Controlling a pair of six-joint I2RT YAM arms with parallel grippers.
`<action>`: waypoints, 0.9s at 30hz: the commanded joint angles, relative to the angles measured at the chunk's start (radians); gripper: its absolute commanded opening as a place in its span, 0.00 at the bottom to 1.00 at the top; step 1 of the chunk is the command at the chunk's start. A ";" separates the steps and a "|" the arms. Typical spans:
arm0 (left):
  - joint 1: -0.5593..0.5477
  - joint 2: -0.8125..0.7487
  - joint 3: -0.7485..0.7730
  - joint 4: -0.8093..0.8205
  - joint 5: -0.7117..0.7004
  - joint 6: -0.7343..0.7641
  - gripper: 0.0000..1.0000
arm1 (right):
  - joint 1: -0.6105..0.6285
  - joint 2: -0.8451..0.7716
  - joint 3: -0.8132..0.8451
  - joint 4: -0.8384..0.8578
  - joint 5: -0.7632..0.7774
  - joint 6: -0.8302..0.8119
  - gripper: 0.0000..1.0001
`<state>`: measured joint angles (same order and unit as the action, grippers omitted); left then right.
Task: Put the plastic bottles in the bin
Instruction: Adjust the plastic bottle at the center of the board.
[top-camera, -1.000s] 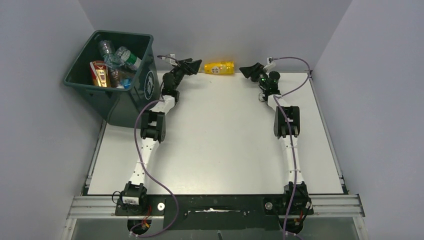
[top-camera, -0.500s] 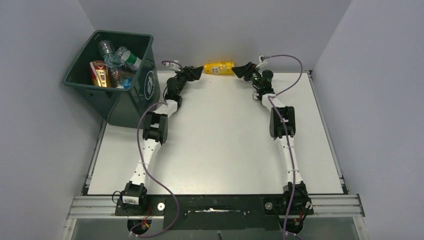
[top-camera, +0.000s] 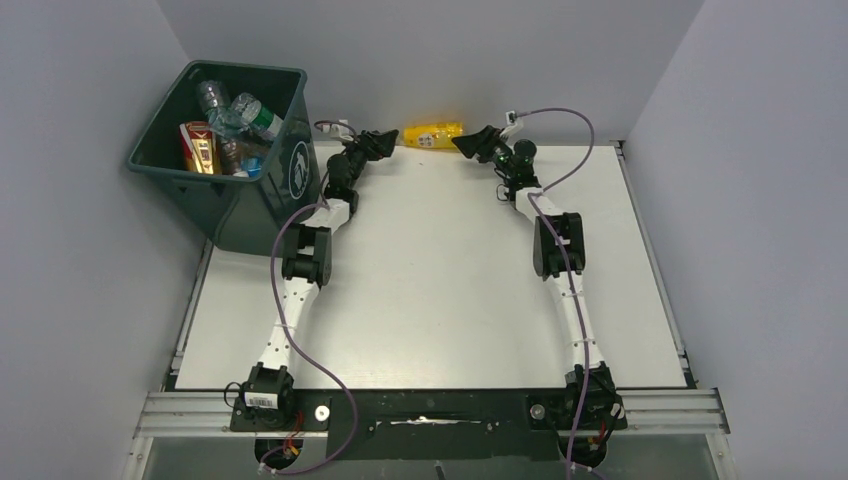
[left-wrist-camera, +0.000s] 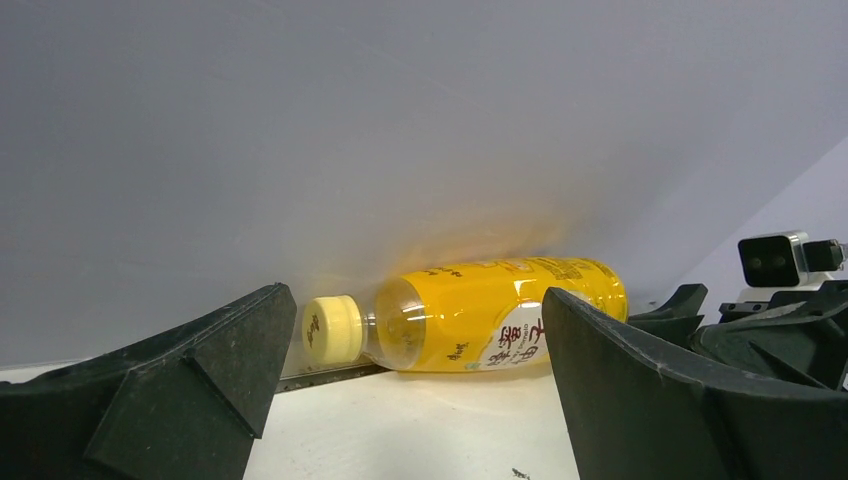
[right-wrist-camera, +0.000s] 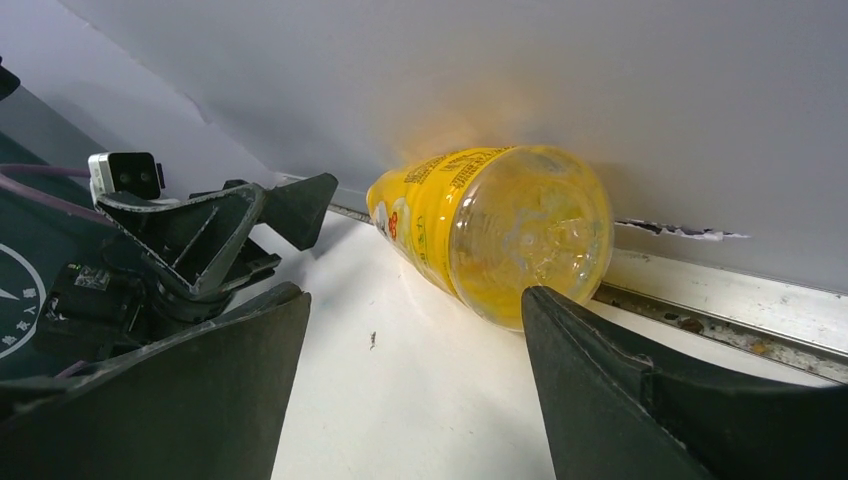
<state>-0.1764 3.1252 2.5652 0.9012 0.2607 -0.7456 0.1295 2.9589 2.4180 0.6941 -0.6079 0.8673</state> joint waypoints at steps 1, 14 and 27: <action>0.010 0.042 0.016 0.069 -0.006 -0.008 0.98 | 0.028 -0.012 0.033 0.044 -0.036 -0.039 0.79; 0.025 0.045 -0.002 0.093 -0.006 -0.037 0.98 | 0.160 -0.300 -0.365 0.114 -0.258 -0.132 0.62; 0.040 -0.069 -0.154 0.086 0.083 -0.033 0.94 | 0.095 -0.680 -0.728 -0.176 -0.295 -0.410 0.73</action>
<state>-0.1528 3.0840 2.4714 0.9646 0.2974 -0.8036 0.3027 2.3325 1.6371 0.6571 -0.9287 0.5953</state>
